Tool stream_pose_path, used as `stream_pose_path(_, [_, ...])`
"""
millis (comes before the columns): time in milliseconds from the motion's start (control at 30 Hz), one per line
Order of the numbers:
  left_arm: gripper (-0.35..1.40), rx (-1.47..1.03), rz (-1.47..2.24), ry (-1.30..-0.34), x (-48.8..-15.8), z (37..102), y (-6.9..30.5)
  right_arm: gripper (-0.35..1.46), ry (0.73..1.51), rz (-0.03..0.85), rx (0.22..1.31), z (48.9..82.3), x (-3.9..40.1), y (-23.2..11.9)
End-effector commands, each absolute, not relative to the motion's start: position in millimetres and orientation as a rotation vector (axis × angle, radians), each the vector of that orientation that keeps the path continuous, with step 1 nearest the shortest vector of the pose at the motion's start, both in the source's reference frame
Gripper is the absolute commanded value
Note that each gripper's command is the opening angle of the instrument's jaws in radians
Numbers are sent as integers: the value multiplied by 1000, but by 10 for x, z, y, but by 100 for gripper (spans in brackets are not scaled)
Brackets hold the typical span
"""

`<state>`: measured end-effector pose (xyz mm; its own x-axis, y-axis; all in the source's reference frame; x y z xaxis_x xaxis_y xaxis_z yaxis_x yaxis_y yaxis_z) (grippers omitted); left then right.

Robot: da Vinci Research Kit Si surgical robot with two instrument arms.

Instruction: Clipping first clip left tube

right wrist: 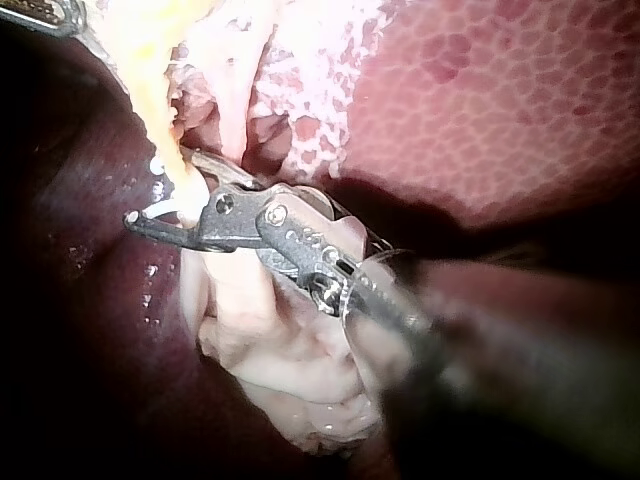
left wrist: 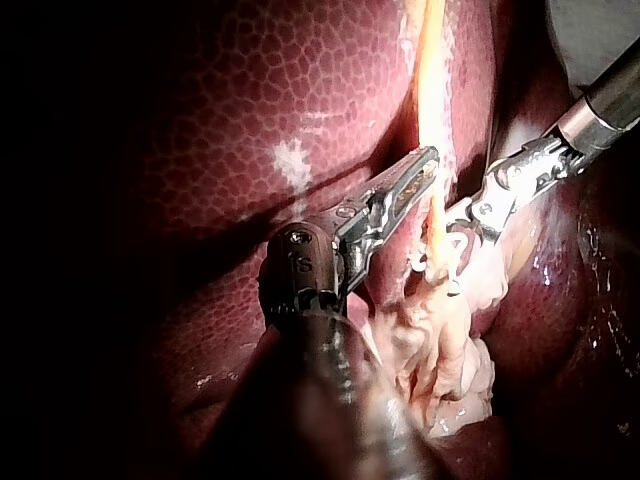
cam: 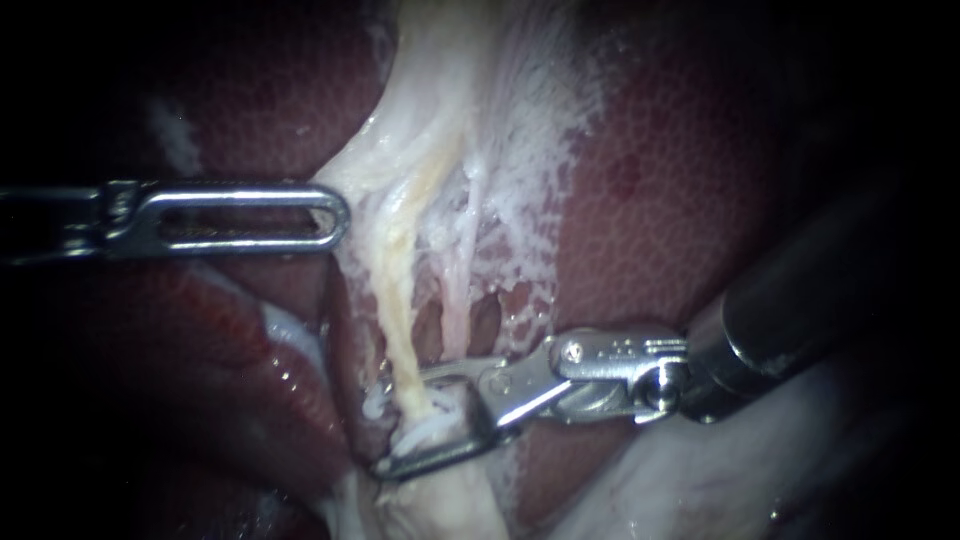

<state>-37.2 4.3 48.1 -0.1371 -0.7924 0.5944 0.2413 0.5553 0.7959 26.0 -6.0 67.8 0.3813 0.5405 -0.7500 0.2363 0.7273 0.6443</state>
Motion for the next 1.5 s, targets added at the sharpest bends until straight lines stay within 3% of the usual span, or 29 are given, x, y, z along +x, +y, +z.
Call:
stream_pose_path(33, [-35,505,-960,-1444,-372,481,43,48,1195,221,776,678,260,-60])
stream_pose_path(300, [-35,504,-960,-1444,-372,481,43,29,1168,274,814,678,260,-60])
stream_pose_path(333, [-35,504,-960,-1444,-372,481,43,23,1163,284,821,678,260,-60])
stream_pose_path(367, [-35,504,-960,-1444,-372,481,43,3,1161,289,825,678,260,-60])
stream_pose_path(467, [-35,504,-960,-1444,-372,481,43,-32,1159,300,833,678,260,-58])
stream_pose_path(500, [-35,504,-960,-1444,-372,481,43,-35,1151,309,840,678,260,-57])
stream_pose_path(1500, [-35,501,-961,-1444,-375,482,41,-35,1128,335,861,680,256,-52])
